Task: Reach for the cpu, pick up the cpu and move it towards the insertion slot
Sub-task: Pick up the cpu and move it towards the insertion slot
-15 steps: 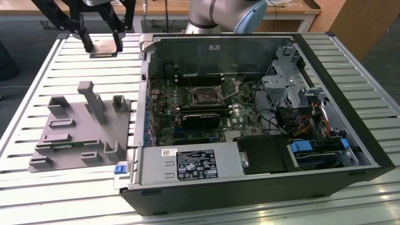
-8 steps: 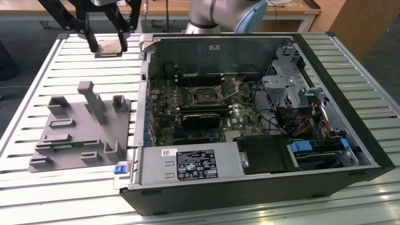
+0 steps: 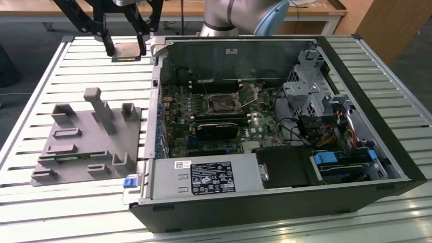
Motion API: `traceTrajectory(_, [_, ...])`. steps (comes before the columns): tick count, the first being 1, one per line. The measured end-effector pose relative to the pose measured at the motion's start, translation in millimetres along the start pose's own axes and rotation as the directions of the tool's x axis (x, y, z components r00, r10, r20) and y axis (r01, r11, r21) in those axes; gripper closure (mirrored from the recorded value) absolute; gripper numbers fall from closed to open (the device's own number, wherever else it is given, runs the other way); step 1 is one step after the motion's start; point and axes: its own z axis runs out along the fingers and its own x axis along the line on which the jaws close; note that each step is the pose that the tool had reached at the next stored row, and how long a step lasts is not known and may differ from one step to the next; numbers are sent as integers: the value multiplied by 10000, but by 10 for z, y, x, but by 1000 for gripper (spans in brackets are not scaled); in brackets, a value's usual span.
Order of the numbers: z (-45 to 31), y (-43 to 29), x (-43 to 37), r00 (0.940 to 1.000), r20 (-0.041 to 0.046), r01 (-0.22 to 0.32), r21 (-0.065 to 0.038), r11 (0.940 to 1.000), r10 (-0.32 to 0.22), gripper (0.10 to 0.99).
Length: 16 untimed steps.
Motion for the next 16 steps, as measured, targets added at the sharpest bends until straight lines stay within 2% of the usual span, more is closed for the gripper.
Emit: traceTrajectory(16, [-2,84,-480,10000,0,0,-1,10000,0,545])
